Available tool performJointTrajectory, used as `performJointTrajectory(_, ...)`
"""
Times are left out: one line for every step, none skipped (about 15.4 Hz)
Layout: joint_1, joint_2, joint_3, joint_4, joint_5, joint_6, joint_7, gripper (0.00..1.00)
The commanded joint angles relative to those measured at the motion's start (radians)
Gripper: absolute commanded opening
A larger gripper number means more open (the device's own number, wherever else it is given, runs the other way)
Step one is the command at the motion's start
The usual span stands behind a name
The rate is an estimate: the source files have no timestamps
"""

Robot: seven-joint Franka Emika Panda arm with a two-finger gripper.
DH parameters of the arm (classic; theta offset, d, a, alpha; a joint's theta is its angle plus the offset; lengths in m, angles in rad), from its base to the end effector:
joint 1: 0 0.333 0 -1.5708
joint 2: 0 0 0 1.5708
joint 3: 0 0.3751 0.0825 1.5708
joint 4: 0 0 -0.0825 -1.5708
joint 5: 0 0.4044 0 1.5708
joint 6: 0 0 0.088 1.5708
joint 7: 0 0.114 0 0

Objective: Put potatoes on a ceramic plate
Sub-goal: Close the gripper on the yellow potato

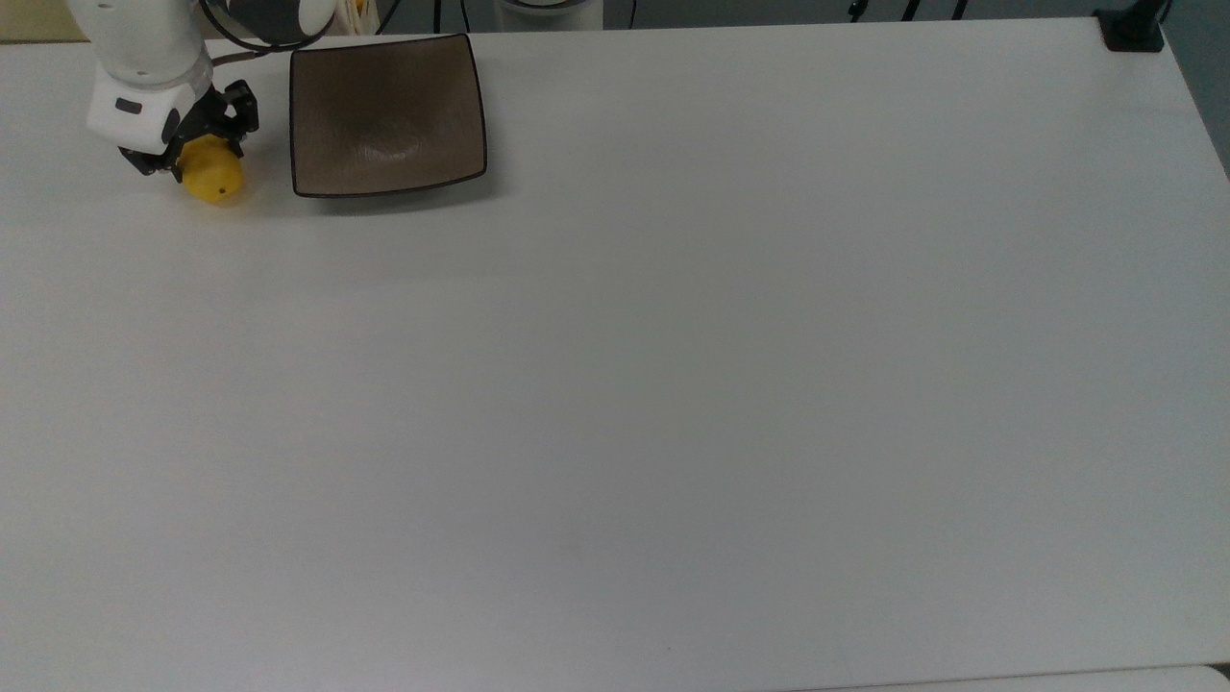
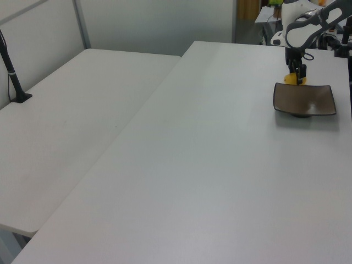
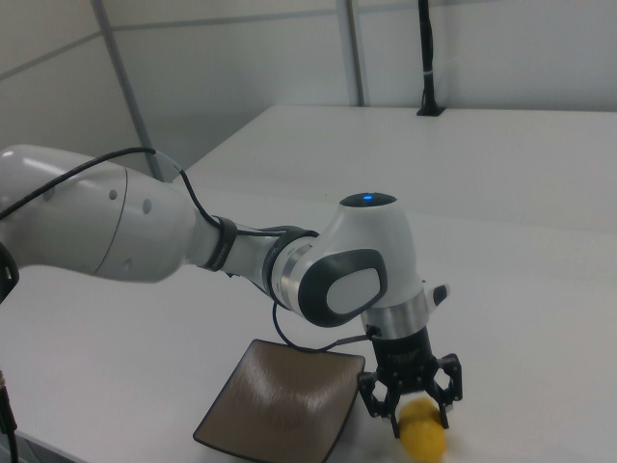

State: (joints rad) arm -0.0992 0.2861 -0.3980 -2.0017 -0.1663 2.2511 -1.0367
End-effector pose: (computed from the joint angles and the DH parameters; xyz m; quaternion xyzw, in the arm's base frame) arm 0.5549 -0.2932 0.3630 0.9394 0.3214 -0.0894 0.0788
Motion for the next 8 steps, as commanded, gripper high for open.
performJointTrajectory(-0.001,-0.011,0.004,-0.022,0.001,0.016,-0.002,0.36)
performJointTrajectory(-0.001,-0.016,0.004,-0.020,0.004,0.010,0.000,0.37)
performJointTrajectory(-0.001,-0.031,0.004,-0.017,0.013,0.004,0.006,0.38)
performJointTrajectory(-0.001,-0.054,0.004,-0.014,0.019,-0.011,0.030,0.39)
performJointTrajectory(-0.001,-0.068,0.004,-0.008,0.025,-0.030,0.064,0.39)
performJointTrajectory(0.004,-0.071,0.004,0.003,0.034,-0.048,0.098,0.39)
performJointTrajectory(0.009,-0.074,0.004,0.007,0.042,-0.060,0.128,0.39)
performJointTrajectory(0.010,-0.079,0.007,0.007,0.053,-0.062,0.156,0.39)
